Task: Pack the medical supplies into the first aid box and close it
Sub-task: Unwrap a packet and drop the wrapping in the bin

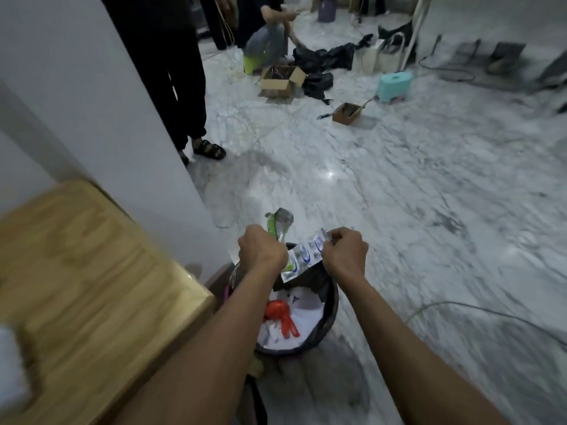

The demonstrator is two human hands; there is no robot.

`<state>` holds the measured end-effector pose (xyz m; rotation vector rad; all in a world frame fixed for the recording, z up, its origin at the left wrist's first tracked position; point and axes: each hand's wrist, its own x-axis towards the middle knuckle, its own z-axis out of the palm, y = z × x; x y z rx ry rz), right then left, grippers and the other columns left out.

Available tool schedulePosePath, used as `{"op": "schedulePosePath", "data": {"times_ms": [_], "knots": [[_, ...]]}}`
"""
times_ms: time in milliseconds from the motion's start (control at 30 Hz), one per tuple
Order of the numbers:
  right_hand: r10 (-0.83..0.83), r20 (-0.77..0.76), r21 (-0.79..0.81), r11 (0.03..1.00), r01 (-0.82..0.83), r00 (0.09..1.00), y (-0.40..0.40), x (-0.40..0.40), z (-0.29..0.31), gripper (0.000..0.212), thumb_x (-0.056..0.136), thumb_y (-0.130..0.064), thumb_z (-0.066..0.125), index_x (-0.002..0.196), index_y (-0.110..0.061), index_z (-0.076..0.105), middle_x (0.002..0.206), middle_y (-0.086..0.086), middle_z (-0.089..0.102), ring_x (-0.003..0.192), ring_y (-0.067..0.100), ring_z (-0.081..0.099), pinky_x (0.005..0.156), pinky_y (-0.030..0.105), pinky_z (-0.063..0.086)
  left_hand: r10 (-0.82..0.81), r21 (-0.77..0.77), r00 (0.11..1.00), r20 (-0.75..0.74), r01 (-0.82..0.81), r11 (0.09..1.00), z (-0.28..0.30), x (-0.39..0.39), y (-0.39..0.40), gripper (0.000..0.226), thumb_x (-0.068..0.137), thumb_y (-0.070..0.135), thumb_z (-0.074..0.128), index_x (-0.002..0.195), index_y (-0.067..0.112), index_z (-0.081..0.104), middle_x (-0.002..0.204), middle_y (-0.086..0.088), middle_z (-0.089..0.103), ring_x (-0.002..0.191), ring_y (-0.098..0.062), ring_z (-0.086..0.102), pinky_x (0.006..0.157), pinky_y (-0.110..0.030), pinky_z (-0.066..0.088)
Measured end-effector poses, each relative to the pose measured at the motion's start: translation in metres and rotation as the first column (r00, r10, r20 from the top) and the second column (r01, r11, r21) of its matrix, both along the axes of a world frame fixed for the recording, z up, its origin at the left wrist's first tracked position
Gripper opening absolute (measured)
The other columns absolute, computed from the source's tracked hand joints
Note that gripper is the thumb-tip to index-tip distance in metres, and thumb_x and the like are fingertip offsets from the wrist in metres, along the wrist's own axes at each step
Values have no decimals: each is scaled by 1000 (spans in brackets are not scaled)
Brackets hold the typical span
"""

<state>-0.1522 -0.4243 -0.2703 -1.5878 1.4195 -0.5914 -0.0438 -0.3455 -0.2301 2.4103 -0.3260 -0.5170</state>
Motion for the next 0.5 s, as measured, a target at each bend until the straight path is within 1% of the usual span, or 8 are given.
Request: {"op": "schedulePosePath", "data": {"times_ms": [33,100,167,200,267,333,433,500], "knots": [[9,-9,21,1000,-9,1000,0,1,-9,25,88,-3,55,108,-4,69,101,14,70,107,30,62,77,22,41,21,18,1000,-23,-21,1000,-11,-2,1,15,80,-1,61,94,-1,67,104,-21,66,90,-39,65,65,-34,46],[46,-23,66,997,-45,999,-1,4,-26,34,89,-10,57,123,-8,62,116,14,67,119,29,55,83,22,36,51,38,997,-57,-49,998,-30,-2,4,18,80,2,63,97,-2,65,107,-22,66,93,-40,65,68,-40,51],[81,-30,104,992,-78,996,-1,7,-39,49,89,-19,62,136,-10,51,128,13,61,127,28,50,92,26,37,71,38,996,-60,-69,997,-45,-1,7,30,80,15,69,105,-1,61,112,-22,65,101,-40,62,78,-45,52],[88,-42,104,991,-84,995,-1,9,-42,54,89,-23,63,139,-10,47,132,13,58,128,28,49,97,30,39,76,43,996,-55,-73,996,-48,-1,9,38,81,21,71,110,0,57,115,-21,63,105,-41,60,83,-45,51],[93,-67,100,991,-86,993,-2,11,-48,57,89,-27,65,140,-10,45,135,14,56,129,30,49,102,36,40,73,42,996,-43,-72,997,-54,0,12,45,83,26,72,117,2,52,119,-20,61,110,-40,58,88,-45,50],[105,-76,111,989,-96,992,-2,14,-51,57,91,-29,64,140,-10,45,136,15,55,129,31,49,103,39,42,56,36,998,-38,-55,998,-57,1,13,46,86,28,69,120,5,50,121,-17,60,110,-38,57,87,-45,49],[114,-67,123,987,-105,991,-1,16,-52,55,91,-29,64,140,-10,46,136,15,55,128,31,50,104,39,43,36,22,999,-33,-36,999,-57,2,12,45,87,29,68,122,8,49,122,-16,60,110,-37,58,90,-45,51],[111,-57,118,988,-104,992,0,16,-47,54,92,-29,64,139,-10,46,136,15,55,126,31,51,101,37,43,26,23,999,-23,-26,999,-52,1,13,48,88,29,67,126,8,48,126,-15,58,113,-36,57,91,-45,49]]}}
